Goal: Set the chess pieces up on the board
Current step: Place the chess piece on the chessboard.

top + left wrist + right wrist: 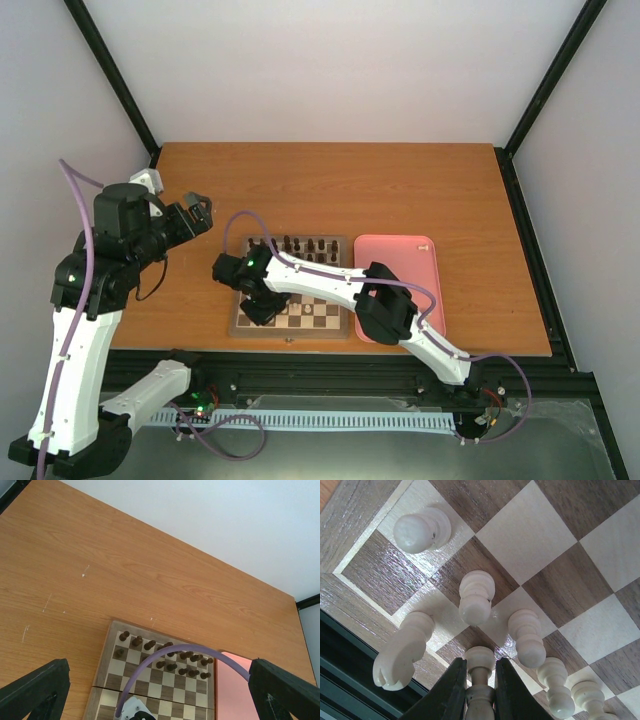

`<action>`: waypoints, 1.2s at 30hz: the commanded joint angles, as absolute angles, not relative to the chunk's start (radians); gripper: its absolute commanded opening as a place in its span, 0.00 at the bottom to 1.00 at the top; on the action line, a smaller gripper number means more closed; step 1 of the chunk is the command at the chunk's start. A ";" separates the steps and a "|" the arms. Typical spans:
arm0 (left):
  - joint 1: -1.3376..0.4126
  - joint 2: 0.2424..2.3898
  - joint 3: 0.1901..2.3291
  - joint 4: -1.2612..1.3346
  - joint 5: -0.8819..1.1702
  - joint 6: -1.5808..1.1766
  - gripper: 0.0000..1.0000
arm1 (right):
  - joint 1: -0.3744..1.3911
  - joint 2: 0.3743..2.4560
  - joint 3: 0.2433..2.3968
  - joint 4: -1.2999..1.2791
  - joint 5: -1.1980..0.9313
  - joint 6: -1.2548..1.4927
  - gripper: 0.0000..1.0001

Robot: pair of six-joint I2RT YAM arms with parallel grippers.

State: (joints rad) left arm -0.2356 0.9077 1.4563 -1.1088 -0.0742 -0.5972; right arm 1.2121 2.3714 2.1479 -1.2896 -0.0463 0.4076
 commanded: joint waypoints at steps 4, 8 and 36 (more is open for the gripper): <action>-0.229 0.906 1.451 -1.118 -0.069 -0.575 1.00 | 1.210 2.407 2.156 -1.290 -0.072 0.401 0.13; -0.229 0.906 1.451 -1.116 -0.067 -0.575 1.00 | 1.210 2.407 2.152 -1.293 -0.072 0.399 0.16; -0.229 0.921 1.443 -1.097 -0.053 -0.579 1.00 | 1.210 2.368 2.156 -1.292 -0.045 0.398 0.20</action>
